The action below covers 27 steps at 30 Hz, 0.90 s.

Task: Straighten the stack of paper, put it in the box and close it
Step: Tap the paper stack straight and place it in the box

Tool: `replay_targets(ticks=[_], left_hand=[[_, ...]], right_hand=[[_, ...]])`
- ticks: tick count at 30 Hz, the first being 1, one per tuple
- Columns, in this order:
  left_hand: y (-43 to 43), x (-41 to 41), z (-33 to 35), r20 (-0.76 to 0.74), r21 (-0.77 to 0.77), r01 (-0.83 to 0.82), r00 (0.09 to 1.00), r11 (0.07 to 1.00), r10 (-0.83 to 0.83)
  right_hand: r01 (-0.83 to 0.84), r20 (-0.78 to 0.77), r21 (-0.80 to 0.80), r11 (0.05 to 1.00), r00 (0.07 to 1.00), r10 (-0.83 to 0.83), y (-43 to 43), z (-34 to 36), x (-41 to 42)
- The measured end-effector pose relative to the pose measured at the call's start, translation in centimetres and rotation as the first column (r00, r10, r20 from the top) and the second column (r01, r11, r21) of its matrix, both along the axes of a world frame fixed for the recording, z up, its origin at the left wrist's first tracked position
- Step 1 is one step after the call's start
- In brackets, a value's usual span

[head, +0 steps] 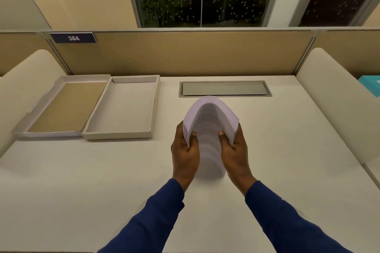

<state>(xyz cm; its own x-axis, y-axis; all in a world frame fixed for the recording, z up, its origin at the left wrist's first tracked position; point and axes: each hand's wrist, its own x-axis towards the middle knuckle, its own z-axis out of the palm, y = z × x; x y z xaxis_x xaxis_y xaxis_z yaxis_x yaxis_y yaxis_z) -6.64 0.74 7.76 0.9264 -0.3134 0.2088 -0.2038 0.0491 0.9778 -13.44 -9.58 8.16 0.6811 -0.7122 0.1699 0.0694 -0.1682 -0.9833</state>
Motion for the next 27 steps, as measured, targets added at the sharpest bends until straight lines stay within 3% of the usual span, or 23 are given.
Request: replay_targets(ticks=[9,17,27], left_hand=[[0.3,0.7,-0.9,0.023,0.023,0.040,0.999,0.999,-0.041],[2.1,4.2,-4.6,-0.143,0.059,0.019,0.990,0.998,-0.010],[0.7,3.4,-4.6,-0.153,0.002,-0.014,0.988,1.000,0.015]], right_hand=[[-0.005,-0.015,0.015,1.000,1.000,0.005,-1.5,-1.0,-0.5],[-0.004,-0.113,0.094,0.996,0.993,0.015,-4.6,-3.7,-1.4],[-0.021,-0.073,0.114,0.993,0.997,0.029,-4.0,-3.8,-0.7]])
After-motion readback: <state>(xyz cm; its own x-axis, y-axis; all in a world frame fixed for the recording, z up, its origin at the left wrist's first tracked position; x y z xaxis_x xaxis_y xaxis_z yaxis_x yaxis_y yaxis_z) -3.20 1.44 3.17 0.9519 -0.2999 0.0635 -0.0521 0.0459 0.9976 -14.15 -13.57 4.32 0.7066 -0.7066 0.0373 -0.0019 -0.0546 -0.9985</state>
